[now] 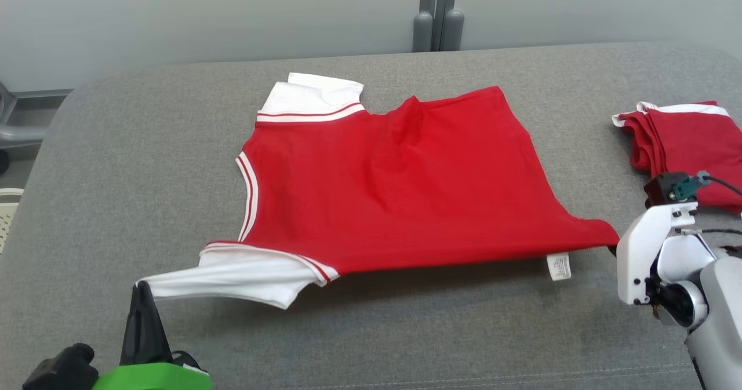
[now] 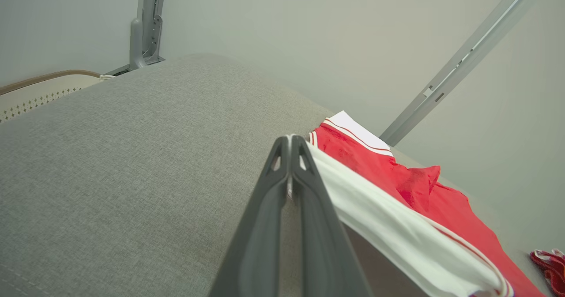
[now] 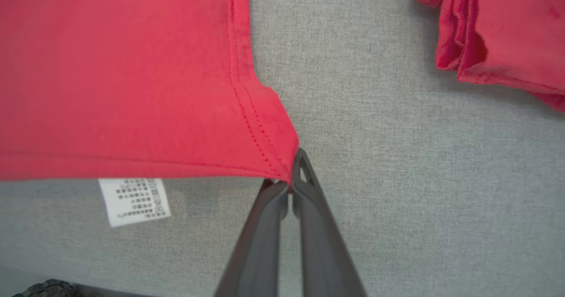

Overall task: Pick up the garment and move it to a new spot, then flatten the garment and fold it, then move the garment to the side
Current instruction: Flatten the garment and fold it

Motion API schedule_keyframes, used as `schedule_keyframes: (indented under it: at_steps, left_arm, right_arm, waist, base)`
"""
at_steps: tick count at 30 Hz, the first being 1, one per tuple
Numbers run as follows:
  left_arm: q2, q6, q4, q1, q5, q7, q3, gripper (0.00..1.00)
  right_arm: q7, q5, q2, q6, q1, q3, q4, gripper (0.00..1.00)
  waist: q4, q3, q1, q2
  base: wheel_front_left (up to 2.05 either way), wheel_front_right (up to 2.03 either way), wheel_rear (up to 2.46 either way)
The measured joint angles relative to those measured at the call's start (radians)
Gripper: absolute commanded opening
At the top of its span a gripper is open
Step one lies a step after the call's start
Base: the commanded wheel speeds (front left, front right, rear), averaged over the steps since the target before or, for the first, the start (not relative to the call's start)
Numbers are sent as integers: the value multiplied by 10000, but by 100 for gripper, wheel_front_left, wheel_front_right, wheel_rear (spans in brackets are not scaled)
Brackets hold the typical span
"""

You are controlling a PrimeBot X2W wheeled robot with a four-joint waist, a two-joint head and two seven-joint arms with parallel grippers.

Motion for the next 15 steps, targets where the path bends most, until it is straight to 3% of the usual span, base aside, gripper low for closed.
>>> schedule_keyframes:
  at_steps: [4,9,15]
  left_arm:
    - [347,337,-115,348,619,491,-422,0]
    - [744,451,-387,332,1051,1346,-938,0]
    - [878,366,-228,-1022,1122,3160,-1802,0]
  right_arm:
    - [926,-100,433,-8,1136,-554,-1394,0]
    - [1455,-192,861,-12,1784,-1212,-2945,0]
    - [1555,-441,1342,-13,1584,-1421,-3490,0]
  waist:
    - [31,-157,0,0]
    - [27,-81,1,0]
    - [32,217,1,0]
  base:
    - [0,0,0]
    - [0,0,0]
    - [0,0,0]
